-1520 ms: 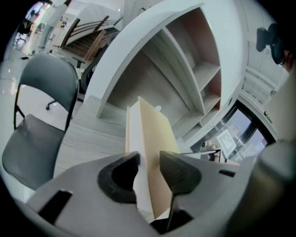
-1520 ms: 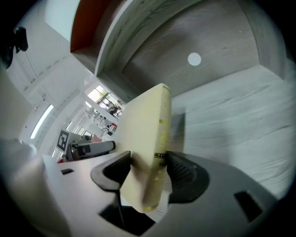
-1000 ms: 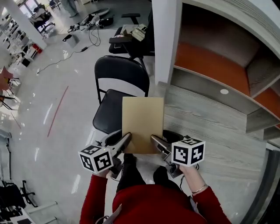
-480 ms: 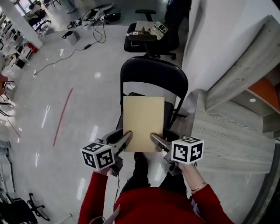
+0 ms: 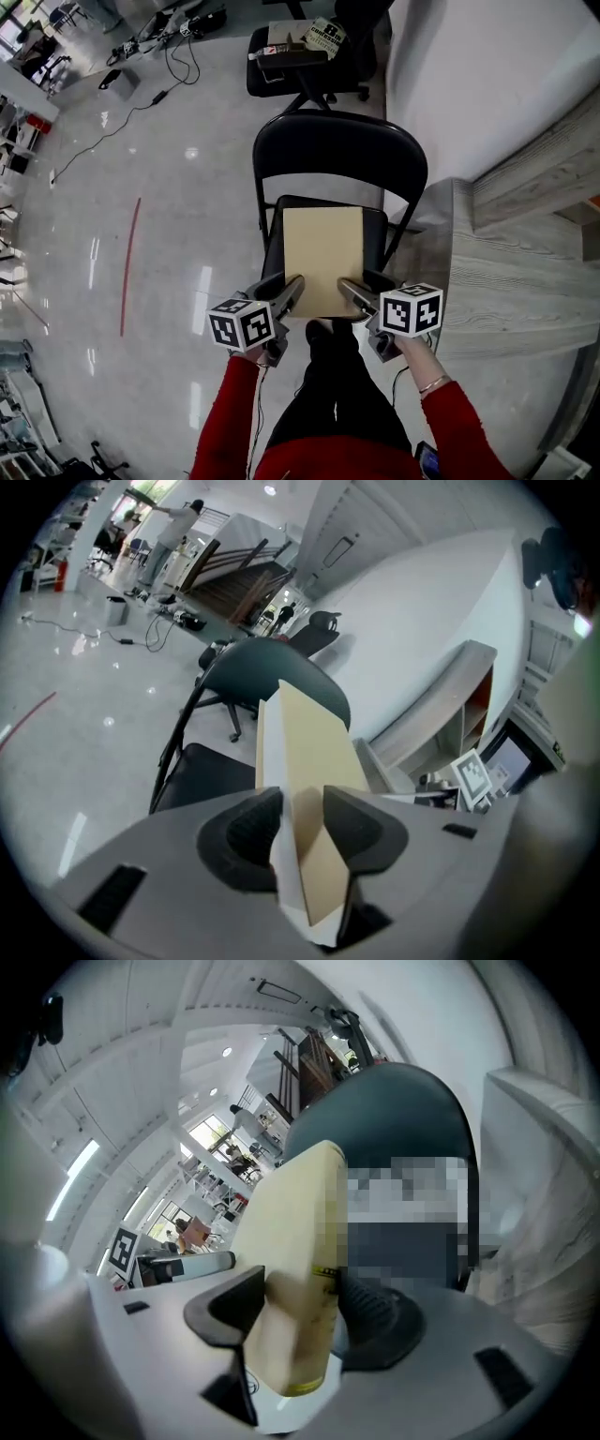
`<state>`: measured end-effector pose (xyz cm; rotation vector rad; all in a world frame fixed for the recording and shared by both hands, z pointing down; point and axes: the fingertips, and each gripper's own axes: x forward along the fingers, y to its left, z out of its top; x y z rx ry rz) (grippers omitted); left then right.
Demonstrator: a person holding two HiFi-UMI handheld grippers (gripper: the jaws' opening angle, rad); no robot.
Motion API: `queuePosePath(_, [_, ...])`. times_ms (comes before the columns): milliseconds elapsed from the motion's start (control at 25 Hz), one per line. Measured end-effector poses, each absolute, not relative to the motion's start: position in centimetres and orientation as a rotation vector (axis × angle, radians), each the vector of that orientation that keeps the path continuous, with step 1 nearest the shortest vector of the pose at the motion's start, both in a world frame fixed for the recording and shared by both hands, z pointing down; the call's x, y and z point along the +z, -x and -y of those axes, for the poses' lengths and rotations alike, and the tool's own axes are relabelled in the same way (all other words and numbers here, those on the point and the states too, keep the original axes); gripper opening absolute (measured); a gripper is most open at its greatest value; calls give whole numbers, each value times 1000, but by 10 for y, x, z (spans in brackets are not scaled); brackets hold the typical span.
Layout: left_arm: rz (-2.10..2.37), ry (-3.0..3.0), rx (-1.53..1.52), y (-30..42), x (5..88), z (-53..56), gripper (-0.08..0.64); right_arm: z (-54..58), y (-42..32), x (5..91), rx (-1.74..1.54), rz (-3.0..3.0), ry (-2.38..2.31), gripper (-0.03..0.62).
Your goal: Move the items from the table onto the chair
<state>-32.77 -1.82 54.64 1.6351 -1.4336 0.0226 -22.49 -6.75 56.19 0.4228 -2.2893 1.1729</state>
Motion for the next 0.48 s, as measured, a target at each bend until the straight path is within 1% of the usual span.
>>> queuePosePath(240, [1376, -1509, 35, 332, 646, 34, 155, 84, 227, 657, 1253, 2151, -480, 258])
queuePosePath(480, [1342, -1458, 115, 338, 732, 40, 150, 83, 231, 745, 1338, 2067, -519, 258])
